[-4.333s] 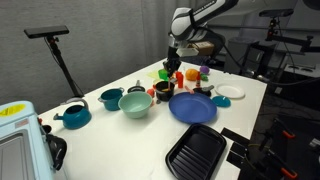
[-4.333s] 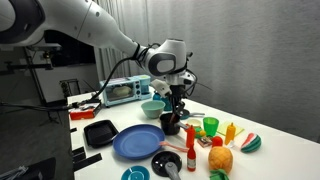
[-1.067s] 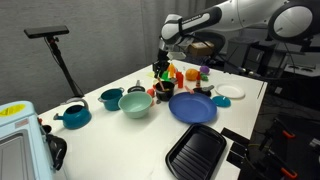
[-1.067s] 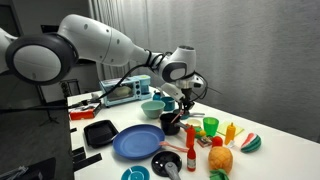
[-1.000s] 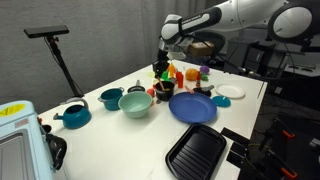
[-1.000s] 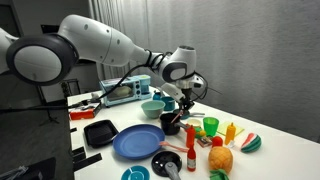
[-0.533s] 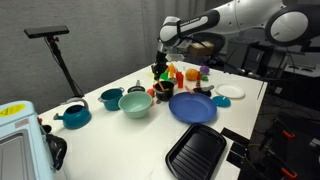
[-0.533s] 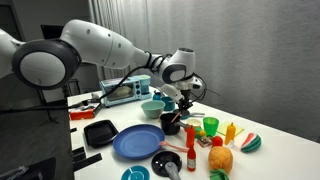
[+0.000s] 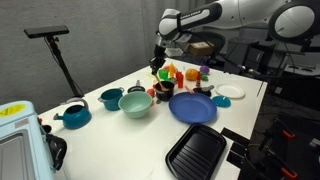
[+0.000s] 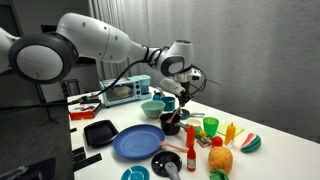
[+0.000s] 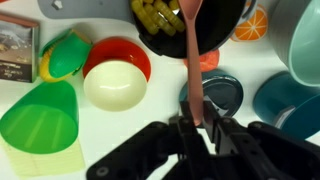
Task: Stir the contents in the black pot
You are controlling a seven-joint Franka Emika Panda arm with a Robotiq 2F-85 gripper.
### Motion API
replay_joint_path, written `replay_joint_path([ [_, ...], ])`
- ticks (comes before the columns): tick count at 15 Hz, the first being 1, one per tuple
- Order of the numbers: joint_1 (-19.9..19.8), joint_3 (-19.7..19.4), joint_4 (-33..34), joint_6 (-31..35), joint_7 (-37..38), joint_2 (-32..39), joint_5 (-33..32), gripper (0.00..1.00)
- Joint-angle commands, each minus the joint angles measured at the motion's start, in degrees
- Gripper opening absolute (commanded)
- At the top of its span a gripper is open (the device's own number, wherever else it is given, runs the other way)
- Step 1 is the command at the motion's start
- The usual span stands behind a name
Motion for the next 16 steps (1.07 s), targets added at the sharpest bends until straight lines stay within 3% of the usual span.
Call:
replay_joint_path([
  [1, 1.65, -1.35, -7.59, 5.55, -1.95, -6.73, -2.20, 0.04],
  [6, 6.86, -7.10, -21.58, 21.87, 0.75, -14.02, -13.07, 0.04],
  [9, 11.72, -13.37, -30.47, 30.74, 8.70, -17.00, -20.89, 0.04],
  [11, 12.76, -14.29, -34.63, 28.65, 13.56, -18.88, -20.88, 0.04],
  [16, 11.40, -10.36, -40.34, 28.48, 14.94, -23.06, -16.90, 0.04],
])
